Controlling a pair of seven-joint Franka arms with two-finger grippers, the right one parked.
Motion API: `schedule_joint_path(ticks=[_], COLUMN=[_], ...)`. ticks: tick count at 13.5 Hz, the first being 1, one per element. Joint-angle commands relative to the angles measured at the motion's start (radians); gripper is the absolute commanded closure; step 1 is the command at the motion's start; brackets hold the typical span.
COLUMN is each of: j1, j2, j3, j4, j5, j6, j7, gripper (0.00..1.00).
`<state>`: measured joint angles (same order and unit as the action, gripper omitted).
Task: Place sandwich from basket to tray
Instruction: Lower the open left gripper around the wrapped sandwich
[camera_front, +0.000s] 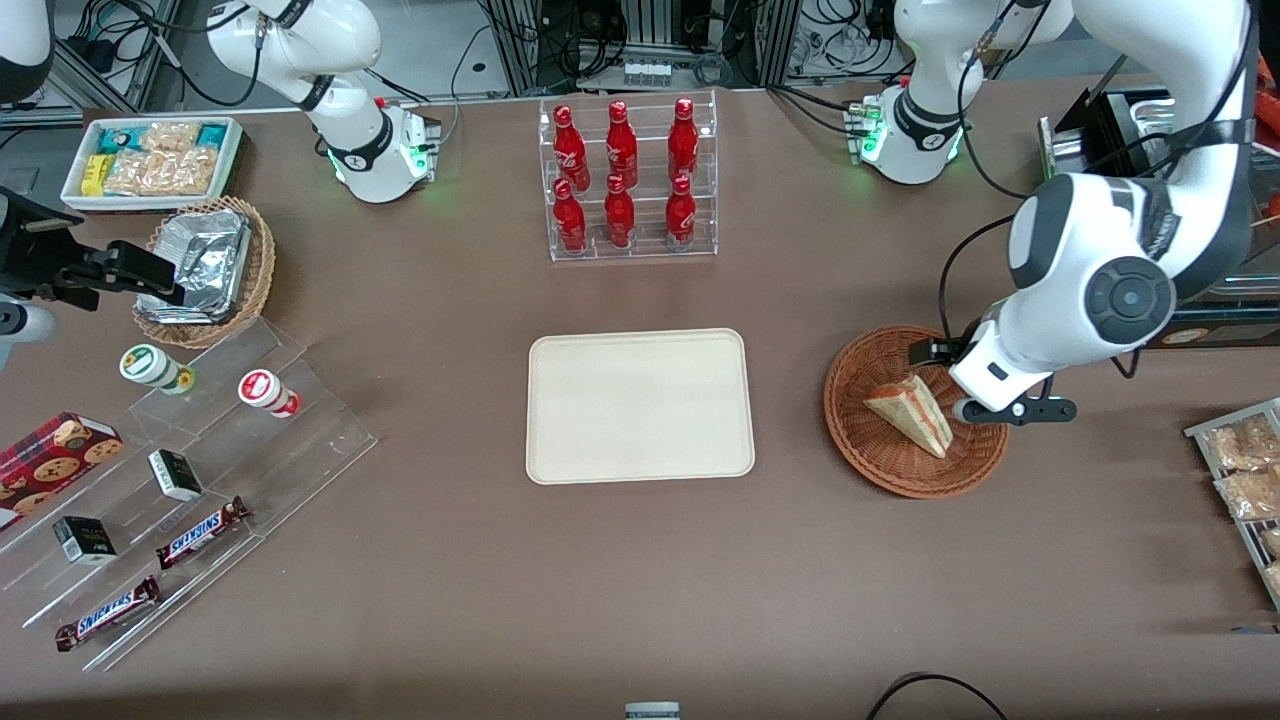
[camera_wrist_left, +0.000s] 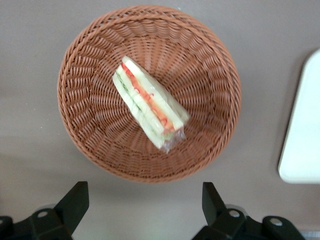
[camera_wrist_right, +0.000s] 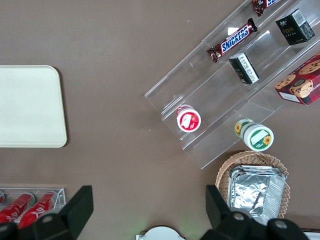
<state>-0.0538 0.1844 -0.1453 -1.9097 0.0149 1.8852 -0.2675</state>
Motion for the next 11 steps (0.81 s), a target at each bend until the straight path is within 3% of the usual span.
schedule_joint_path(ticks=[1, 6, 11], j1=[-0.003, -0.029, -0.029], j2=[-0.051, -0.053, -0.029], j3=[0.004, 0.004, 0.003], j4=[-0.101, -0.224, -0.261], j5=[0.017, 0.016, 0.016], j6=[0.098, 0.311, 0.405], j7=[-0.129, -0.499, -0.723], gripper=[0.0, 0.0, 0.0])
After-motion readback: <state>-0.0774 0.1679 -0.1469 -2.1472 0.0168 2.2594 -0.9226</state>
